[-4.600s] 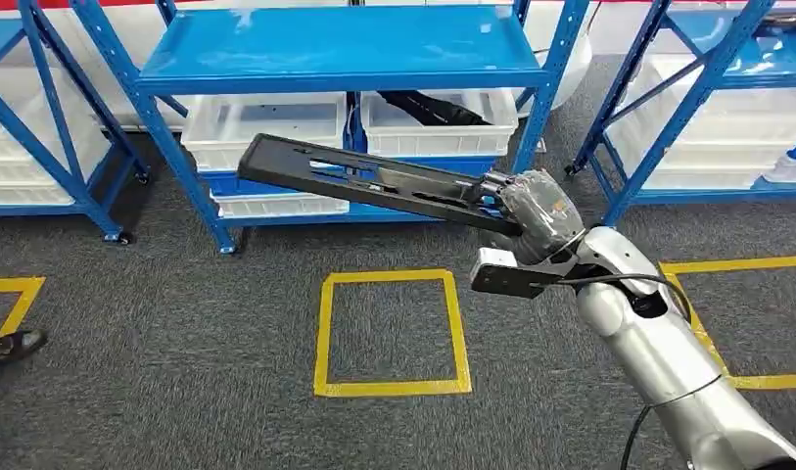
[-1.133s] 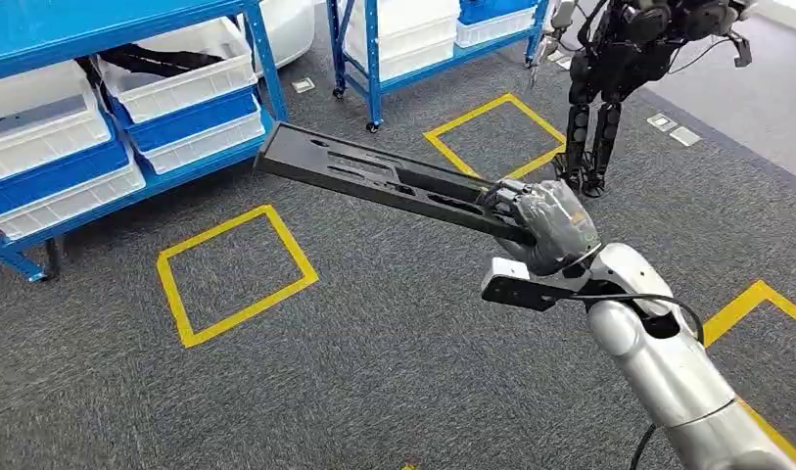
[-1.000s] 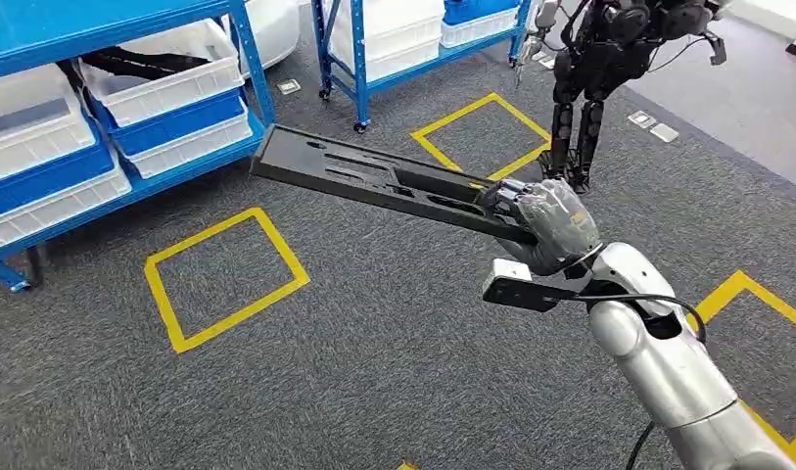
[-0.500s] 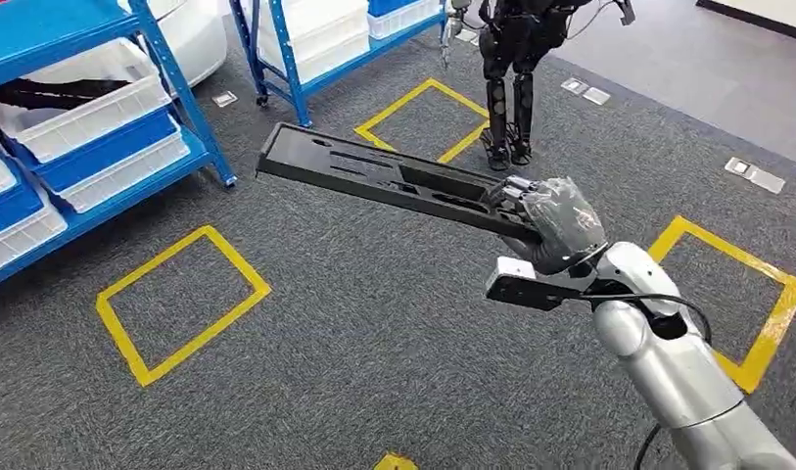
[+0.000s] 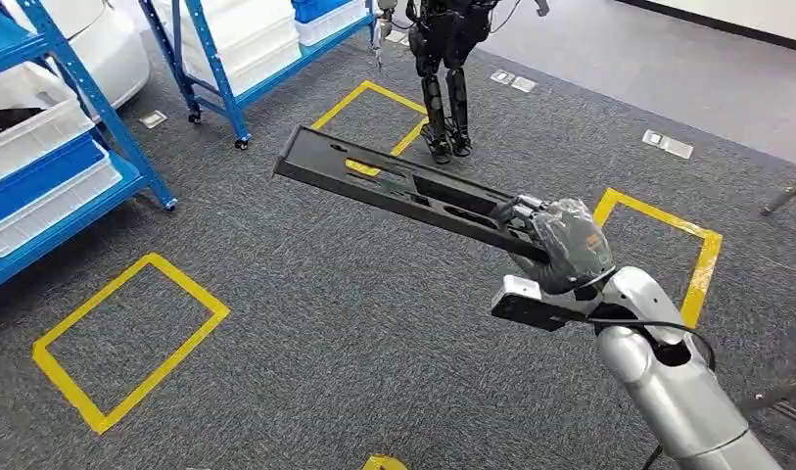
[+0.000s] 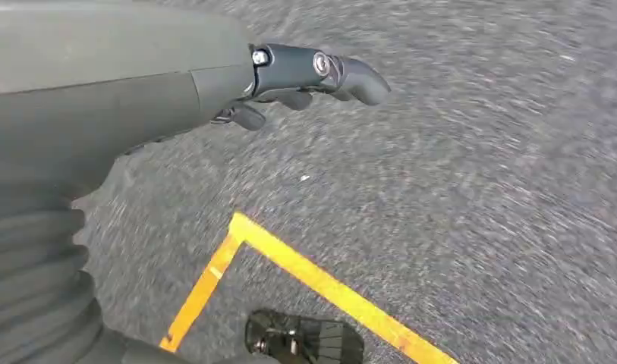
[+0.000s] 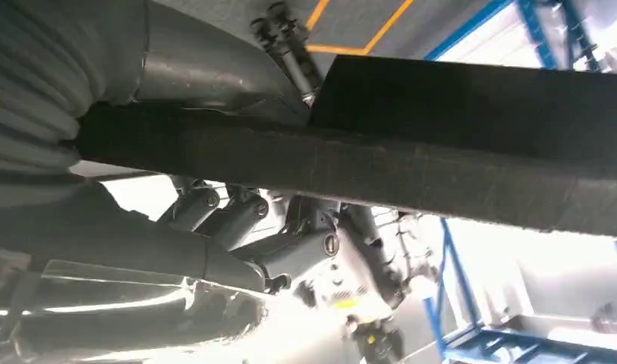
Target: Take the parts from the cabinet and place them on the table.
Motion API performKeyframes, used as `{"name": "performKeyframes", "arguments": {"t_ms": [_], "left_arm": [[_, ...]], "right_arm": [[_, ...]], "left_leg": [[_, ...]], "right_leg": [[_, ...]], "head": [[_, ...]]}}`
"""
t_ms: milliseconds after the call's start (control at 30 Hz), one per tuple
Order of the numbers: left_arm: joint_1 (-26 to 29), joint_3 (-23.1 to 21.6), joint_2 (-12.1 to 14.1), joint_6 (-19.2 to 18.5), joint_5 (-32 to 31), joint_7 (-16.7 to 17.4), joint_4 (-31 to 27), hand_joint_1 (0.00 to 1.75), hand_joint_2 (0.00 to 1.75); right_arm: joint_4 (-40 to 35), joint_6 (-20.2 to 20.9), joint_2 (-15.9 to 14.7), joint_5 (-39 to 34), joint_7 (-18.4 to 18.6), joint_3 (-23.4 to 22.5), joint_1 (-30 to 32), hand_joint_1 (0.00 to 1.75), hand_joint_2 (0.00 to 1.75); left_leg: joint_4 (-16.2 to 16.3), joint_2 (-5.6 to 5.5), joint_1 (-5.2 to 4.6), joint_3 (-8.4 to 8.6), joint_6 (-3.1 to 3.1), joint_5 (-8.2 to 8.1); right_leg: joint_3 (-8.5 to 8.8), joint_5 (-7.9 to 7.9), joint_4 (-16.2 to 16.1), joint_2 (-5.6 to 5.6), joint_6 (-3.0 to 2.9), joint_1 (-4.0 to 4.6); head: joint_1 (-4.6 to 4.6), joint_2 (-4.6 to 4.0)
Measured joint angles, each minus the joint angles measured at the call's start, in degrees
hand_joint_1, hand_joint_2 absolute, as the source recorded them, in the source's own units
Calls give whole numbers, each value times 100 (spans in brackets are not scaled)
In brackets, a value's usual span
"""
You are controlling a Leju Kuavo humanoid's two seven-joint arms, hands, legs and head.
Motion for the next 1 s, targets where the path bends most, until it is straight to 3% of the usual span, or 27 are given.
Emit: {"name": "performKeyframes", "arguments": {"t_ms": [33, 67, 133, 167, 200, 267, 300, 333, 367, 467, 500, 533, 567, 633, 667, 700, 733, 800, 833, 867, 900, 933, 967, 1000], "left_arm": [[-9, -7, 2, 0, -15, 6, 0, 0, 175], [-34, -20, 4, 0, -33, 17, 0, 0, 175], [-52, -59, 4, 4, -75, 44, -2, 0, 175], [-66, -66, 7, 2, -83, 50, 0, 0, 175], [-79, -72, 4, -4, -94, 50, -2, 0, 175], [-96, -108, 2, -15, -125, 57, 0, 0, 175], [-102, -121, 0, -15, -142, 80, -2, 0, 175], [-104, -129, 4, -9, -157, 109, -2, 0, 175], [-104, -142, 4, 4, -186, 133, 0, 0, 175], [-108, -158, 2, 2, -236, 166, -2, 0, 175], [-123, -173, 2, -9, -260, 166, -4, 0, 175], [-135, -193, 9, -9, -271, 166, -4, 0, 175], [-133, -212, 0, -15, -295, 170, -4, 0, 175], [-111, -241, 0, -17, -317, 199, -2, 0, 175], [-102, -250, 0, -17, -322, 203, -2, 0, 175], [-93, -256, 0, -17, -339, 201, -2, 0, 175], [-91, -256, 0, -17, -363, 197, -2, 0, 175], [-91, -256, 2, -17, -365, 181, -2, 0, 175], [-90, -256, 20, -15, -363, 168, -2, 0, 175], [-74, -258, 20, -13, -368, 162, -2, 0, 175], [-74, -260, 24, -7, -372, 146, -2, 0, 175], [-74, -260, 24, -2, -370, 149, -2, 0, 175], [-73, -260, 26, 4, -370, 153, -2, 0, 175], [-74, -260, 17, 7, -370, 160, -2, 0, 175]], "right_arm": [[-26, -2, -2, 11, 0, -31, 15, 171, 175], [-66, 7, 9, 39, 2, -77, 46, 171, 175], [-121, 46, 22, 75, 22, -134, 126, 171, 175], [-127, 76, 24, 107, 48, -173, 170, 171, 175], [-127, 94, 22, 118, 59, -210, 213, 171, 175], [-131, 125, 11, 109, 59, -265, 231, 171, 175], [-145, 138, -2, 81, 55, -308, 230, 171, 175], [-151, 144, -26, 47, 44, -356, 228, 171, 175], [-160, 146, -42, 22, 31, -390, 230, 171, 175], [-166, 129, -96, 28, 33, -481, 260, 171, 175], [-182, 125, -94, 68, 39, -499, 281, 171, 175], [-208, 111, -92, 94, 53, -508, 292, 171, 175], [-210, 109, -90, 114, 61, -510, 298, 171, 175], [-210, 105, -53, 118, 66, -512, 328, 171, 175], [-210, 105, -39, 118, 65, -518, 366, 171, 175], [-210, 101, -39, 118, 63, -532, 414, 171, 175], [-210, 96, -42, 118, 55, -547, 462, 171, 175], [-215, 85, -39, 116, 28, -595, 528, 171, 175], [-217, 83, -39, 116, 13, -617, 540, 171, 175], [-217, 81, -39, 114, -4, -628, 517, 171, 175], [-217, 81, -39, 103, -13, -643, 514, 171, 175], [-217, 87, -35, 103, -17, -654, 511, 171, 175], [-217, 94, -37, 94, -26, -672, 509, 171, 175], [-215, 96, -57, 92, -33, -696, 497, 171, 175]], "left_leg": [[-1, 37, 0, -7, 23, -2], [0, 131, -9, -15, 33, -1], [2, 320, -44, -32, 34, -2], [5, 418, -50, -40, 33, -2], [5, 512, -52, -43, 31, -3], [7, 670, -52, -36, 15, -13], [9, 738, -53, -21, -2, -24], [11, 792, -78, -13, -29, -40], [22, 839, -110, -24, -67, -58], [16, 998, -98, 20, -129, -62], [50, 890, -51, -10, -192, -120], [191, 564, -31, -43, -217, -240], [537, 357, -22, -193, -223, -474], [1452, 256, -22, -628, -238, -893], [1800, 252, -23, -814, -233, -974], [1827, 249, -23, -849, -219, -893], [1594, 241, -23, -757, -192, -696], [591, 117, -24, -275, -127, -142], [150, -241, -20, -71, -72, -37], [96, -352, -14, -54, -62, -53], [94, -227, -48, -56, -61, -53], [92, -174, -71, -59, -43, -54], [77, -105, -84, -54, -17, -36], [-49, 4, -26, -7, 29, 42]], "right_leg": [[-63, -82, 123, -134, -25, 18], [-240, -281, 503, -300, -63, 16], [-653, -635, 1401, -389, -85, -4], [-778, -714, 1710, -394, -52, -6], [-721, -673, 1654, -403, -10, -17], [-176, -383, 780, -490, 90, -20], [188, -219, 170, -656, 121, -32], [320, -214, -151, -886, 64, -14], [396, -160, -169, -840, 38, 59], [324, -127, -159, -635, -50, 49], [348, -102, -179, -574, -93, -60], [343, -97, -177, -526, -110, -55], [342, -93, -177, -481, -171, -46], [321, -76, -177, -360, -211, -18], [316, -75, -176, -277, -212, -1], [317, -73, -174, -201, -214, 9], [322, -73, -171, -133, -214, 20], [337, -62, -166, 18, -223, 28], [330, -56, -165, 73, -217, 9], [288, -34, -145, 138, -178, 67], [254, -16, -150, 208, -149, 13], [240, 5, -169, 282, -115, -20], [231, 36, -199, 349, -69, -29], [197, 48, -188, 353, -40, 27]], "head": [[17, 0], [57, 0], [52, 0], [68, 0], [59, 0], [63, 0], [63, -2], [64, 0], [51, 0], [44, 0], [37, 0], [17, 0], [9, 0], [-2, 0], [0, 0], [0, 0], [-2, 0], [-2, 0], [7, 0], [15, 0], [-15, 0], [-13, 0], [-24, 0], [-15, 0]]}}
